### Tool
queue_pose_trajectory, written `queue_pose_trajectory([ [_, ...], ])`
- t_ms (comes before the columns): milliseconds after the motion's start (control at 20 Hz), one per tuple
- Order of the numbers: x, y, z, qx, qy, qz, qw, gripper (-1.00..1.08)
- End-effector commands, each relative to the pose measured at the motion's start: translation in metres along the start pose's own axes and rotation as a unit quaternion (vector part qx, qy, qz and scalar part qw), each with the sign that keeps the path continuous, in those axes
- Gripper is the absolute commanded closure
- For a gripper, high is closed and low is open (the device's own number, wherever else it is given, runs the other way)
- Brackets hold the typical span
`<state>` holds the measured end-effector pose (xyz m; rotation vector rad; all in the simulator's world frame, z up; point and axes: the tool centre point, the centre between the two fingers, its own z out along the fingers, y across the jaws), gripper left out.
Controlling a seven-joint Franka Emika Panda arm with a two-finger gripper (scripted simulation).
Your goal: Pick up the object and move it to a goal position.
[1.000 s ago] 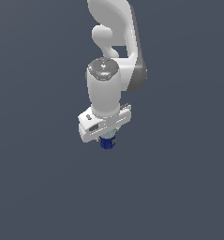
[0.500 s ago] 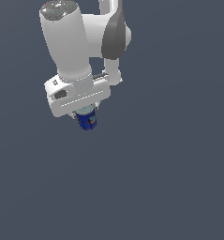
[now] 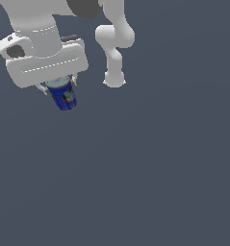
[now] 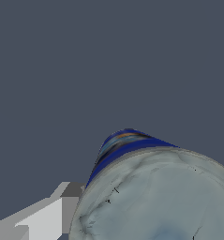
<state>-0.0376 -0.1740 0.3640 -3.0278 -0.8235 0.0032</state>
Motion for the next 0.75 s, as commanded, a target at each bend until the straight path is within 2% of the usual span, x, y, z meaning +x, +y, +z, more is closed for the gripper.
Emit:
queue_pose_trajectory([
  [0, -0.015, 0.011, -0.022, -0.001, 0.001, -0.001, 1.0, 1.08],
  [350, -0.039, 0.031, -0.056, -0.002, 0.001, 0.0, 1.0, 1.08],
  [700, -0.045, 0.037, -0.064, -0.002, 0.001, 0.0, 1.0, 1.08],
])
